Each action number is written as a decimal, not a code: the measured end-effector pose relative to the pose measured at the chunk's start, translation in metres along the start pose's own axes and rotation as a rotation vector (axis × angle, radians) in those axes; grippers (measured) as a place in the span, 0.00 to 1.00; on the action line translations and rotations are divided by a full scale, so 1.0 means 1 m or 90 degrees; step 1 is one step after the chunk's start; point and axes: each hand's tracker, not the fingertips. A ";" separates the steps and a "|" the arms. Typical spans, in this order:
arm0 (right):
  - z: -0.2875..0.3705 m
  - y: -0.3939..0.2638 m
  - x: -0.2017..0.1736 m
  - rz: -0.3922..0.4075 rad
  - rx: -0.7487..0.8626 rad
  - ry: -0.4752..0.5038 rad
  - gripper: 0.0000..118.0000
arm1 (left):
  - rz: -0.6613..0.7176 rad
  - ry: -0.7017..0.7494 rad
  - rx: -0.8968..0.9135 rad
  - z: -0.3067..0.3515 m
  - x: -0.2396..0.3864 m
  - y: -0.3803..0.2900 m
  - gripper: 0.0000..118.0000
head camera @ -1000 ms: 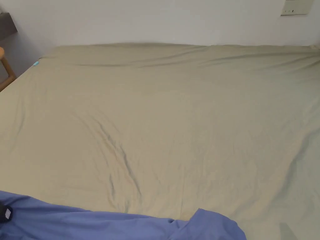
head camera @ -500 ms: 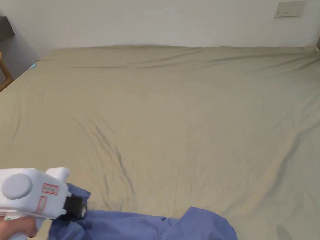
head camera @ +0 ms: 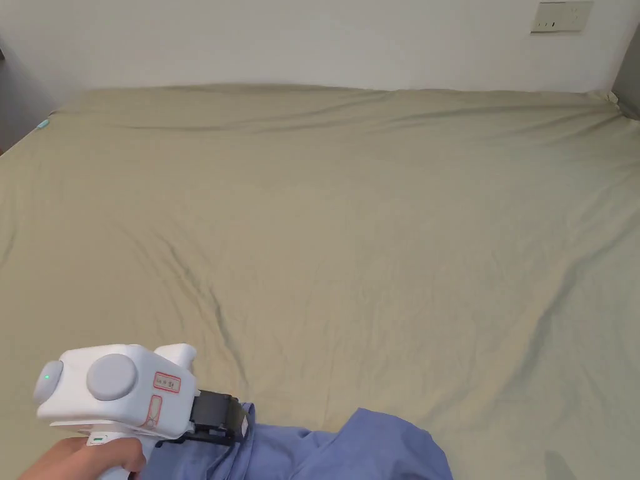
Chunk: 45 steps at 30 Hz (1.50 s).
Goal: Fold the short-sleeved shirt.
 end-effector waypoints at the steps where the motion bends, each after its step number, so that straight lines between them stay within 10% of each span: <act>1: 0.000 0.000 0.000 -0.001 0.000 0.000 0.05 | 0.002 0.002 0.030 0.013 -0.001 0.000 0.73; 10: -0.006 -0.006 -0.006 -0.024 -0.007 0.018 0.05 | 0.000 0.295 0.169 0.023 -0.022 -0.046 0.73; 17: 0.001 -0.006 -0.010 -0.001 -0.003 0.028 0.05 | -0.043 0.109 0.078 -0.044 0.047 -0.067 0.73; 23: 0.004 -0.003 -0.006 -0.005 -0.004 0.020 0.05 | -0.176 0.228 0.073 -0.078 0.097 -0.094 0.74; 35: 0.007 -0.002 -0.014 -0.013 0.005 0.042 0.05 | 0.016 -0.039 0.303 0.053 0.029 -0.081 0.80; 41: 0.008 -0.002 -0.023 0.007 0.005 0.053 0.05 | 0.016 -0.029 0.390 0.100 0.024 -0.082 0.19; 45: 0.009 0.000 -0.024 0.005 0.008 0.058 0.05 | 0.030 0.016 0.402 0.098 -0.017 -0.086 0.05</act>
